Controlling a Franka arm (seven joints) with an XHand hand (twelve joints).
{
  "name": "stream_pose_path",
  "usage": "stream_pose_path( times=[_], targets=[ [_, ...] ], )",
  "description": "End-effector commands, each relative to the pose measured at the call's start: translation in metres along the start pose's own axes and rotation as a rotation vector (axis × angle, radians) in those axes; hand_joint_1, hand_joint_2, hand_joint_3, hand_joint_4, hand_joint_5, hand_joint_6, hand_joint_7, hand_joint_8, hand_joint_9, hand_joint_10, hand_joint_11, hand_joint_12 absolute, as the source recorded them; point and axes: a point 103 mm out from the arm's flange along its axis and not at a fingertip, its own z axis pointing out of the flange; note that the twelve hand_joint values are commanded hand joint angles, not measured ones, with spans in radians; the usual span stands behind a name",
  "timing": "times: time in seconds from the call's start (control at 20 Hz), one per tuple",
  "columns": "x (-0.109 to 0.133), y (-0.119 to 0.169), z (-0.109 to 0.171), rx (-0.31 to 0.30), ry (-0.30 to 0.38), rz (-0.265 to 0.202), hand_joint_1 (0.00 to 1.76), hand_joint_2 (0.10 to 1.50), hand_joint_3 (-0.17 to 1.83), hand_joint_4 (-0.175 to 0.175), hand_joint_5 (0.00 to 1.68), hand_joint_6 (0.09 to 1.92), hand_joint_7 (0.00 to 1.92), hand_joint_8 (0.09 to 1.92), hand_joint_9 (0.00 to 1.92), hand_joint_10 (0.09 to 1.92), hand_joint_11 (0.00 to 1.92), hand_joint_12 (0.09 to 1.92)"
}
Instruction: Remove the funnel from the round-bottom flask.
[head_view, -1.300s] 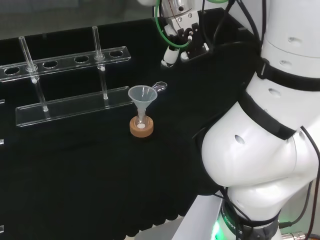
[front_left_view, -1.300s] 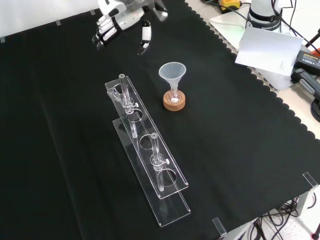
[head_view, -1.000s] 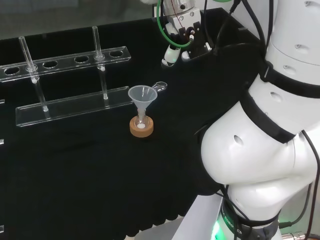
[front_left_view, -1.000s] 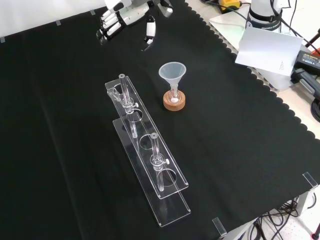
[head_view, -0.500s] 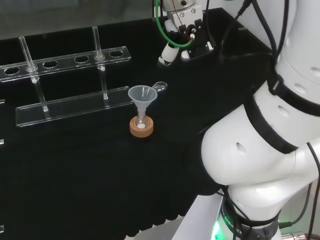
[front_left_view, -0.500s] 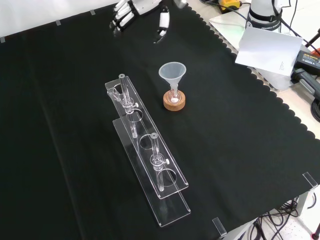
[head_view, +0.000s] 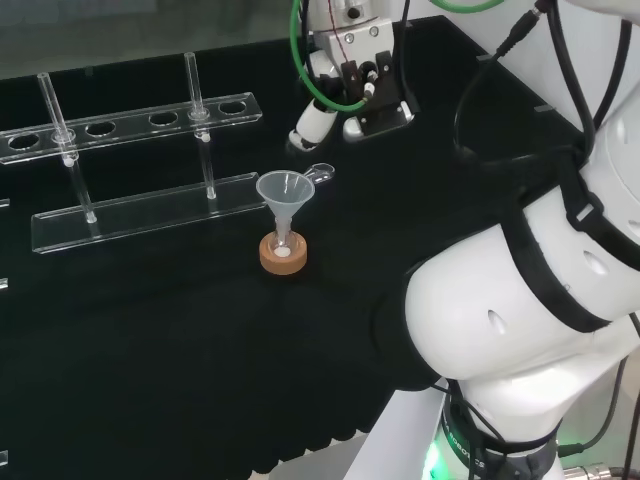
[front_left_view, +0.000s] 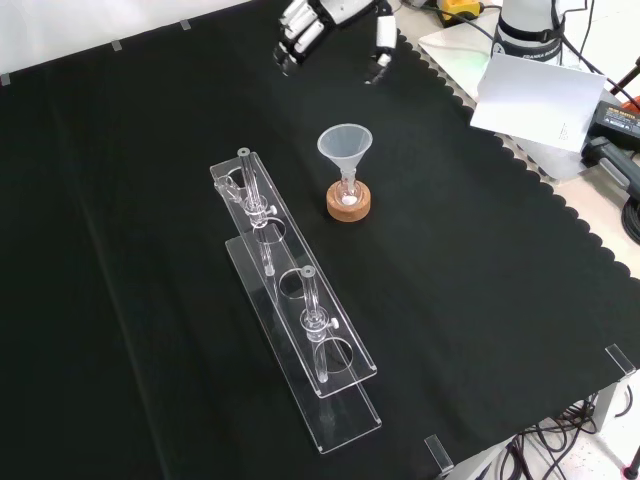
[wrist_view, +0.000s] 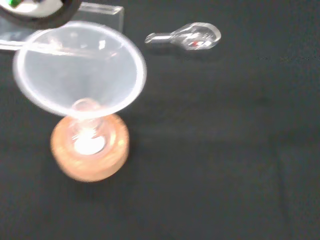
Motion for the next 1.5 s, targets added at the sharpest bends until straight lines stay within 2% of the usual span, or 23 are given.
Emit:
stream_pose_path(
  times=[0.05,0.35,0.55,0.75,1.15,1.5],
  targets=[
    [0.024,-0.013,0.012,0.059,0.028,-0.067,0.63,0.59,0.52,-0.043,0.18,0.09,0.02,0.64,0.22,0.72,0.24,1.42],
    [0.031,-0.007,0.023,0.099,0.049,-0.078,0.57,0.60,0.48,-0.039,0.09,0.09,0.00,0.42,0.08,0.80,0.25,1.50],
    [0.033,0.002,0.032,0.127,0.078,-0.090,0.53,0.60,0.43,-0.039,0.05,0.09,0.00,0.37,0.04,0.84,0.26,1.52],
    [0.033,0.011,0.042,0.126,0.100,-0.106,0.47,0.61,0.32,-0.038,0.00,0.09,0.00,0.31,0.05,0.88,0.28,1.53],
    [0.039,0.024,0.059,0.110,0.092,-0.120,0.52,0.63,0.29,-0.044,0.01,0.09,0.00,0.35,0.07,0.89,0.31,1.52],
    [0.042,0.035,0.069,0.129,0.073,-0.130,0.57,0.64,0.27,-0.045,0.01,0.09,0.00,0.39,0.08,0.89,0.33,1.50]
  ],
)
